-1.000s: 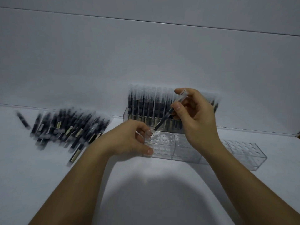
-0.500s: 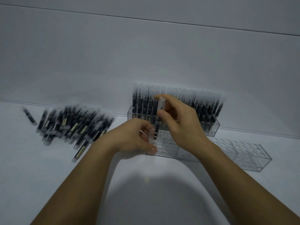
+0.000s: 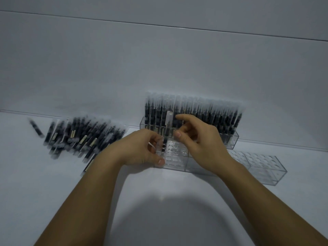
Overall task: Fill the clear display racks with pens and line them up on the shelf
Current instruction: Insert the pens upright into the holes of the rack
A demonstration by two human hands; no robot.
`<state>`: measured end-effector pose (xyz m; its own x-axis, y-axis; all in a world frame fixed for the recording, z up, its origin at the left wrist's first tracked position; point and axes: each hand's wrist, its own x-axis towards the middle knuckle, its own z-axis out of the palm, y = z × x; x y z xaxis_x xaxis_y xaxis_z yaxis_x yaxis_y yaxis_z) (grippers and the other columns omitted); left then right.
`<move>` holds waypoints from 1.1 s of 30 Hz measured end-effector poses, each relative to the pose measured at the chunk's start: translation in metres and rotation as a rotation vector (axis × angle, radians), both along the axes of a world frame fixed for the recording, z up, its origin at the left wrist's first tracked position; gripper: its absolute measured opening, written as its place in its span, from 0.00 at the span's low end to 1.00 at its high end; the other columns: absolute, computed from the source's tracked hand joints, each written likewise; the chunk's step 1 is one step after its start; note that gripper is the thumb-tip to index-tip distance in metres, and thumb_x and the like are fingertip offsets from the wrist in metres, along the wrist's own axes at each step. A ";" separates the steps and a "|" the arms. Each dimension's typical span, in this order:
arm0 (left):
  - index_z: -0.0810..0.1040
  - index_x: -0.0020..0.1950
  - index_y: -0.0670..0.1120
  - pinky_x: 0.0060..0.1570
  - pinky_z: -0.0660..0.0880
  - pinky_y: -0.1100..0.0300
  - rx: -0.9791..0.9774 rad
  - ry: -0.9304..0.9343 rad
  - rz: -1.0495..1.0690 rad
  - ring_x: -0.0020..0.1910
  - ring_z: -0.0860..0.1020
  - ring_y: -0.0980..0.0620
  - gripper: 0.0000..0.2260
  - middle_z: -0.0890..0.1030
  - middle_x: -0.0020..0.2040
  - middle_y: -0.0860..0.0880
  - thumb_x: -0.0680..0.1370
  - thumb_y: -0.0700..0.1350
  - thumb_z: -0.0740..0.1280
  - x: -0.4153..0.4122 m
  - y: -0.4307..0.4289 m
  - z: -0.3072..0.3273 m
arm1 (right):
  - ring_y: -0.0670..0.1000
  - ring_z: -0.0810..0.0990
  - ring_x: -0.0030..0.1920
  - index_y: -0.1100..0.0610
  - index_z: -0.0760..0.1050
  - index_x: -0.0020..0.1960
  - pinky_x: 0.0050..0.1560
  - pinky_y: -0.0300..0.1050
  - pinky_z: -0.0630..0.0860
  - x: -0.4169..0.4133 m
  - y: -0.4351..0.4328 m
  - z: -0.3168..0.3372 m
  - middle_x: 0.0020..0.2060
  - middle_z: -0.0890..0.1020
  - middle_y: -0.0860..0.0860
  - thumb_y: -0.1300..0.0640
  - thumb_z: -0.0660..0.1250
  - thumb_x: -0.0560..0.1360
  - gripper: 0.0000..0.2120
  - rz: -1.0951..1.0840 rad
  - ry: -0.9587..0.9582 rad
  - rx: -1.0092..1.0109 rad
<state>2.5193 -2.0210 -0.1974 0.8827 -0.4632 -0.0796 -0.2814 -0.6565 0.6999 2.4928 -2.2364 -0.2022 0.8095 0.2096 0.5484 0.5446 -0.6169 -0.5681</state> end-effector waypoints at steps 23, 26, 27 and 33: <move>0.81 0.63 0.52 0.56 0.79 0.57 0.240 -0.297 0.287 0.52 0.81 0.61 0.13 0.84 0.55 0.57 0.80 0.49 0.68 -0.055 0.085 0.018 | 0.45 0.73 0.48 0.49 0.82 0.56 0.50 0.45 0.73 -0.001 0.009 -0.019 0.45 0.73 0.39 0.55 0.67 0.80 0.08 -0.081 -0.090 -0.340; 0.83 0.60 0.50 0.54 0.77 0.58 0.340 -0.423 0.399 0.51 0.81 0.55 0.11 0.84 0.53 0.53 0.79 0.47 0.67 -0.051 0.106 0.037 | 0.50 0.76 0.47 0.53 0.82 0.55 0.48 0.53 0.77 -0.005 0.012 -0.019 0.45 0.78 0.44 0.59 0.68 0.78 0.08 -0.098 -0.184 -0.302; 0.82 0.59 0.49 0.52 0.76 0.59 0.379 -0.438 0.421 0.50 0.81 0.54 0.10 0.84 0.53 0.53 0.80 0.47 0.67 -0.048 0.110 0.046 | 0.52 0.77 0.46 0.54 0.82 0.55 0.47 0.55 0.78 -0.008 0.016 -0.019 0.46 0.80 0.47 0.61 0.69 0.77 0.08 -0.092 -0.237 -0.273; 0.82 0.53 0.42 0.51 0.79 0.51 0.539 -0.170 0.537 0.49 0.82 0.45 0.18 0.84 0.50 0.44 0.80 0.57 0.65 -0.002 0.142 0.062 | 0.53 0.79 0.45 0.55 0.82 0.56 0.41 0.50 0.78 -0.048 0.072 -0.027 0.46 0.82 0.50 0.64 0.74 0.72 0.14 0.137 -0.309 -0.353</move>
<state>2.5177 -1.8786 -0.1350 0.9953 0.0951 -0.0162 0.0963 -0.9704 0.2215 2.4445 -2.1643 -0.2292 0.5721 0.5193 0.6349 0.7446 -0.6535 -0.1364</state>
